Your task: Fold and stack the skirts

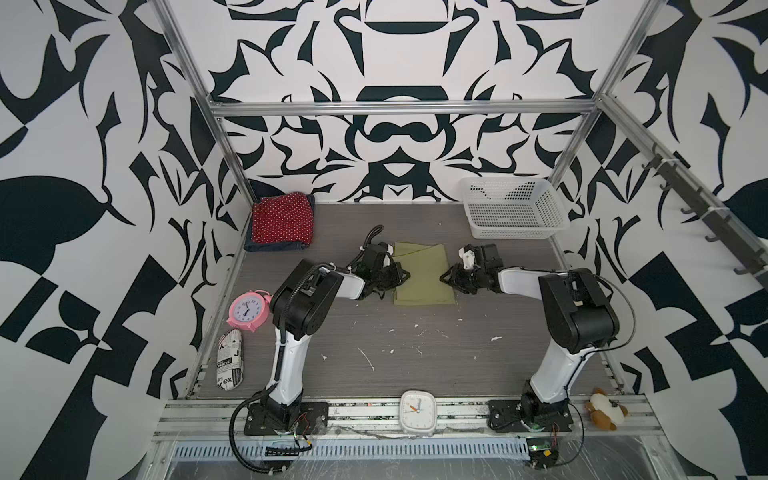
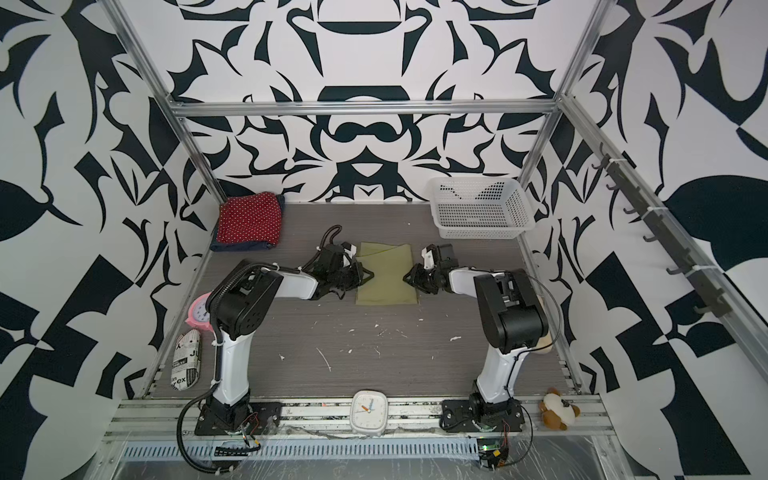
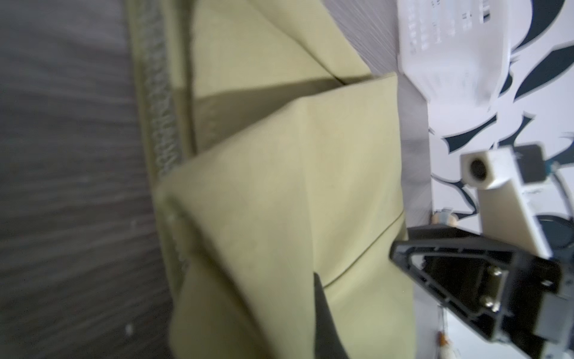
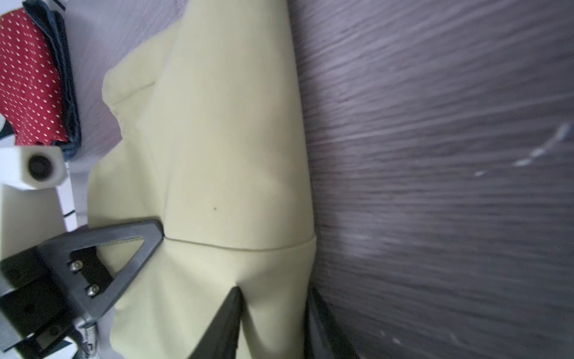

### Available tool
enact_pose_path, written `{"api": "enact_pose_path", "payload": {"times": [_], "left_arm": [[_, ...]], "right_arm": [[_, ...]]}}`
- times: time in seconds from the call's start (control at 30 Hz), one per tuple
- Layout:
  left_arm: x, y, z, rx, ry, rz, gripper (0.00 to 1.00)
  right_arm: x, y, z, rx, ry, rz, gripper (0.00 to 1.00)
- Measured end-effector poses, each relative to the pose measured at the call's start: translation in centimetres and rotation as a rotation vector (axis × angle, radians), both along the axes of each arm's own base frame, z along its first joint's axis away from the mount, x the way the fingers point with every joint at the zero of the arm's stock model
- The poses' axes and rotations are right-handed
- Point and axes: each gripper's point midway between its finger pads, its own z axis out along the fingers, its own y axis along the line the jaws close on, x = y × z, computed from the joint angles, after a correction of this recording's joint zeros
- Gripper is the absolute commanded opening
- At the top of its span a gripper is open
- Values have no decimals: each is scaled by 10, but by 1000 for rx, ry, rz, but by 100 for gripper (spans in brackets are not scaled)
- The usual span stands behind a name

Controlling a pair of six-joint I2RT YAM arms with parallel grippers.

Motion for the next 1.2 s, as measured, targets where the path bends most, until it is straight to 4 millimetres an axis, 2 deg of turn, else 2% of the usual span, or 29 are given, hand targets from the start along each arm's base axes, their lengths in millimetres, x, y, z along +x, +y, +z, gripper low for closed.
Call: {"api": "enact_pose_path", "payload": {"times": [0.07, 0.13, 0.3, 0.4, 0.47, 0.67, 0.8, 0.93, 1.1, 1.2], "left_arm": [[1, 2, 0, 5, 5, -1, 0], [2, 5, 1, 21, 2, -3, 0], [8, 20, 6, 166, -1, -24, 0], [20, 34, 24, 273, -54, -43, 0], [29, 43, 40, 336, -108, -58, 0], [55, 75, 84, 536, -286, -167, 0], [67, 100, 99, 673, -369, -245, 0], [81, 124, 110, 757, -420, -290, 0], [114, 160, 121, 823, -451, -300, 0], [132, 174, 127, 825, -457, -288, 0]], "right_arm": [[-6, -1, 6, -17, 5, 4, 52], [-12, 0, 22, -40, -19, 15, 59], [-24, 12, 90, -103, -206, 46, 62], [-30, 28, 121, -112, -298, 89, 62], [-32, 42, 131, -115, -331, 124, 62], [-27, 82, 130, -125, -332, 229, 63], [-14, 113, 125, -127, -328, 276, 64], [-2, 135, 119, -121, -319, 304, 64], [1, 141, 107, -122, -293, 317, 64], [2, 140, 106, -122, -292, 317, 64]]}}
